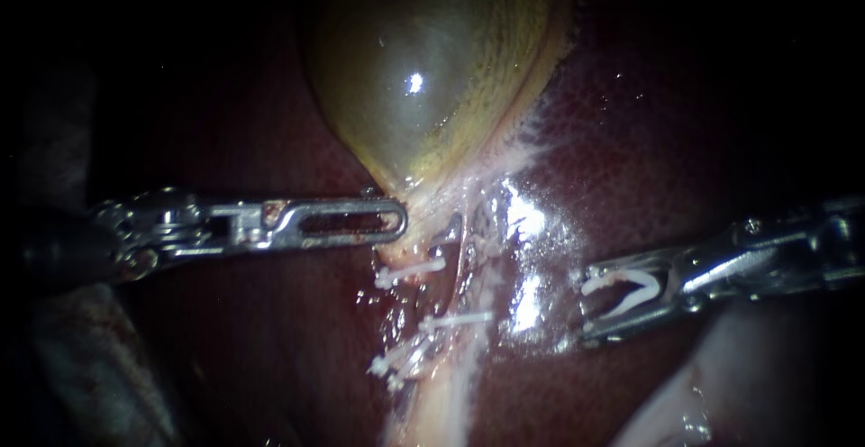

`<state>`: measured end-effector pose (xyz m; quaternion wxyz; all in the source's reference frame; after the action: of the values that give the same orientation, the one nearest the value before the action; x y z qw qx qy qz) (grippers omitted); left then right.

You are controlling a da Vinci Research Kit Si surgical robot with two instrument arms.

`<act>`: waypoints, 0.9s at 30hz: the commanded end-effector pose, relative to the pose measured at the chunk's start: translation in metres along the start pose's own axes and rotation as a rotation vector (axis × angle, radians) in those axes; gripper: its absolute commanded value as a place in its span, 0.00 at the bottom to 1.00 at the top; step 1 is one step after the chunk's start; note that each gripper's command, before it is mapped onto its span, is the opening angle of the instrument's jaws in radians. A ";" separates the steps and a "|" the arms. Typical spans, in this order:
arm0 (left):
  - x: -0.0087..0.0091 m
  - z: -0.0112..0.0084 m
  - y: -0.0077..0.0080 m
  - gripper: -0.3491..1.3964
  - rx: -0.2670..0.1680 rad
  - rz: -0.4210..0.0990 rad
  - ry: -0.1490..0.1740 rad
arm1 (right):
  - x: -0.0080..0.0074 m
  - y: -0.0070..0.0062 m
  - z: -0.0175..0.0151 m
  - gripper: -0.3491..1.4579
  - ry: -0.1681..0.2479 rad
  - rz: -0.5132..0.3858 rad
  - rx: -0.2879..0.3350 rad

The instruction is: Clipping second clip right tube

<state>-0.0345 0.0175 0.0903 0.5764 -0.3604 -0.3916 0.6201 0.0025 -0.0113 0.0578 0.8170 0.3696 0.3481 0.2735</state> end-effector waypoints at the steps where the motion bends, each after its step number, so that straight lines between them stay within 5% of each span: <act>1: 0.0000 0.0000 0.0000 0.00 0.000 0.000 0.000 | 0.0000 0.0000 0.0000 0.49 0.000 0.001 -0.001; 12: -0.0001 -0.0005 0.0005 0.00 -0.001 -0.001 -0.002 | 0.0002 -0.0001 0.0003 0.49 0.001 0.014 -0.002; 27: -0.0003 -0.0043 0.0030 0.00 -0.013 -0.010 -0.018 | 0.0019 -0.0003 0.0048 0.50 0.010 0.125 0.008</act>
<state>-0.0317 0.0175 0.0856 0.5739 -0.3567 -0.4030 0.6173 0.0078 -0.0123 0.0595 0.7932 0.3955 0.3284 0.3265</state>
